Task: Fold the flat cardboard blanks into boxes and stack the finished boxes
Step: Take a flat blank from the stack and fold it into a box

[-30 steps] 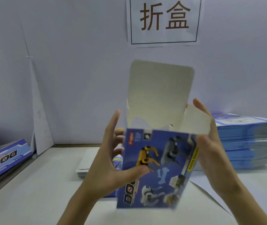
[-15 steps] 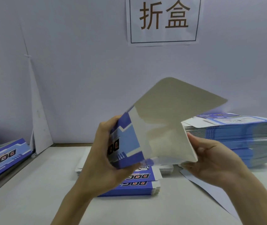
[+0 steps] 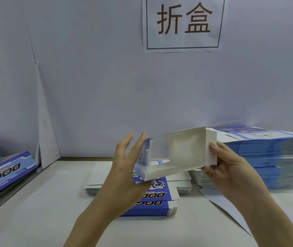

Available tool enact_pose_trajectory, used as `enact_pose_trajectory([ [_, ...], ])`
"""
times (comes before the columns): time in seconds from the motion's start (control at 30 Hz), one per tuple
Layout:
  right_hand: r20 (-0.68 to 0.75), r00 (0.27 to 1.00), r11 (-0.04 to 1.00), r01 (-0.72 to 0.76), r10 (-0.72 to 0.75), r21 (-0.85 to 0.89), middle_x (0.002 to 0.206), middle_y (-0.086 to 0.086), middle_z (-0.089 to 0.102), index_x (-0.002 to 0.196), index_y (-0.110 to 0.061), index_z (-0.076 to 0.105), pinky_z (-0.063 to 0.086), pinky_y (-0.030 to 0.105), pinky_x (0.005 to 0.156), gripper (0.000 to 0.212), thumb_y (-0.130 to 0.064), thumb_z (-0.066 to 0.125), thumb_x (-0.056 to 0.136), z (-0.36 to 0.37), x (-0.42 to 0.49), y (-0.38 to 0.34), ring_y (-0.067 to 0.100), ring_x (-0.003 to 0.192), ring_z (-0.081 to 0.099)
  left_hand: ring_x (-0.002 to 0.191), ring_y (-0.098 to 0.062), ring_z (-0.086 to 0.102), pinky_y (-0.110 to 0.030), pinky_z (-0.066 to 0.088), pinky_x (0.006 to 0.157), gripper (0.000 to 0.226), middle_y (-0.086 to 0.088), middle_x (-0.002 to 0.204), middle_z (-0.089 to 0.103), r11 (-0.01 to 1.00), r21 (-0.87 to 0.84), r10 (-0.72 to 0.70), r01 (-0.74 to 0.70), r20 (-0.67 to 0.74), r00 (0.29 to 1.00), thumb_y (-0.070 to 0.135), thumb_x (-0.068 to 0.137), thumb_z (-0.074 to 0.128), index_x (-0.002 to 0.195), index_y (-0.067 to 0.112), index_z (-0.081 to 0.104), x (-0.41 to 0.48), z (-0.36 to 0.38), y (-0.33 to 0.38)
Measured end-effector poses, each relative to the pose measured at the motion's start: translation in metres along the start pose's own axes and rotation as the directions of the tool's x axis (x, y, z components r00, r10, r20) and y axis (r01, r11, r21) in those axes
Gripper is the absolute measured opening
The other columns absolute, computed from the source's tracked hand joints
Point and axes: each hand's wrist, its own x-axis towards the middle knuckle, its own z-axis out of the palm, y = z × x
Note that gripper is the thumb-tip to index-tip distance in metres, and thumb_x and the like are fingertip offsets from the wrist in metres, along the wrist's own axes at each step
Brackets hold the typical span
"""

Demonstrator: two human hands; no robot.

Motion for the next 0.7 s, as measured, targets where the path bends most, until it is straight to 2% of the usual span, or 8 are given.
enact_pose_trajectory([
  [0.1, 0.0, 0.995, 0.994, 0.102, -0.102, -0.05, 0.077, 0.0, 0.072, 0.091, -0.014, 0.069, 0.051, 0.02, 0.048, 0.02, -0.021, 0.063, 0.073, -0.002, 0.0, -0.002, 0.008, 0.062, 0.067, 0.129, 0.001, 0.043, -0.039, 0.051, 0.099, 0.091, 0.03, 0.144, 0.035, 0.936, -0.285, -0.167, 0.204, 0.149, 0.975, 0.055, 0.067, 0.076, 0.143, 0.056, 0.025, 0.0, -0.003, 0.005],
  [0.17, 0.001, 0.995, 0.993, 0.1, -0.101, -0.065, 0.077, 0.0, 0.072, 0.092, -0.014, 0.068, 0.052, 0.021, 0.048, 0.021, -0.021, 0.063, 0.073, -0.002, 0.0, 0.0, 0.009, 0.063, 0.067, 0.121, 0.0, 0.053, -0.03, 0.051, 0.097, 0.086, 0.023, 0.134, 0.053, 0.893, -0.374, -0.21, 0.251, 0.146, 0.967, 0.071, 0.064, 0.066, 0.141, 0.043, 0.038, 0.001, -0.002, 0.009],
  [0.23, -0.007, 0.997, 0.995, 0.073, -0.073, -0.063, 0.077, 0.001, 0.071, 0.091, -0.013, 0.069, 0.052, 0.021, 0.047, 0.022, -0.021, 0.064, 0.072, 0.0, -0.001, 0.001, 0.011, 0.062, 0.065, 0.101, 0.005, 0.062, -0.015, 0.055, 0.076, 0.069, 0.022, 0.113, 0.066, 0.895, -0.356, -0.277, 0.271, 0.035, 0.96, 0.07, 0.068, 0.066, 0.125, 0.035, 0.055, 0.004, -0.001, 0.011],
  [0.3, -0.008, 0.999, 0.996, 0.048, -0.048, -0.077, 0.08, 0.004, 0.07, 0.096, -0.01, 0.069, 0.051, 0.021, 0.047, 0.028, -0.021, 0.064, 0.071, 0.002, -0.001, 0.003, 0.013, 0.064, 0.062, 0.074, 0.006, 0.063, -0.01, 0.047, 0.054, 0.047, 0.021, 0.086, 0.069, 0.897, -0.332, -0.336, 0.291, -0.083, 0.938, 0.06, 0.065, 0.064, 0.1, 0.029, 0.064, 0.006, -0.002, 0.009],
  [0.37, -0.008, 0.999, 0.991, 0.042, -0.043, -0.125, 0.081, 0.004, 0.069, 0.101, -0.009, 0.067, 0.049, 0.02, 0.047, 0.034, -0.023, 0.064, 0.07, 0.002, 0.0, 0.005, 0.014, 0.065, 0.058, 0.055, 0.004, 0.058, -0.009, 0.043, 0.048, 0.04, 0.016, 0.071, 0.068, 0.893, -0.343, -0.363, 0.293, -0.163, 0.917, 0.056, 0.063, 0.065, 0.085, 0.023, 0.065, 0.008, -0.004, 0.005],
  [0.47, -0.018, 0.997, 0.98, 0.068, -0.072, -0.186, 0.071, 0.001, 0.07, 0.098, -0.01, 0.067, 0.046, 0.019, 0.044, 0.031, -0.026, 0.063, 0.071, 0.0, 0.0, 0.007, 0.01, 0.055, 0.058, 0.057, 0.004, 0.06, -0.009, 0.046, 0.049, 0.041, 0.015, 0.07, 0.07, 0.865, -0.41, -0.403, 0.287, -0.23, 0.886, 0.056, 0.057, 0.066, 0.079, 0.023, 0.067, 0.011, -0.008, 0.001],
  [0.57, -0.015, 1.0, 0.987, 0.016, -0.019, -0.158, 0.071, 0.002, 0.069, 0.1, -0.008, 0.066, 0.046, 0.019, 0.043, 0.032, -0.024, 0.063, 0.072, -0.001, 0.002, 0.009, 0.014, 0.056, 0.057, 0.06, -0.002, 0.062, -0.011, 0.049, 0.05, 0.038, 0.011, 0.071, 0.071, 0.835, -0.472, -0.432, 0.282, -0.245, 0.868, 0.054, 0.057, 0.066, 0.078, 0.024, 0.069, 0.012, -0.008, -0.002],
  [0.7, -0.07, 0.997, 0.999, -0.042, 0.042, -0.013, 0.068, 0.002, 0.065, 0.099, -0.007, 0.064, 0.037, 0.016, 0.034, 0.022, -0.017, 0.062, 0.08, 0.001, 0.004, 0.008, 0.009, 0.044, 0.047, 0.081, -0.017, 0.069, -0.016, 0.054, 0.064, 0.034, 0.006, 0.082, 0.075, 0.82, -0.527, -0.359, 0.223, -0.171, 0.918, 0.05, 0.067, 0.072, 0.089, 0.024, 0.074, 0.008, -0.01, 0.003],
])
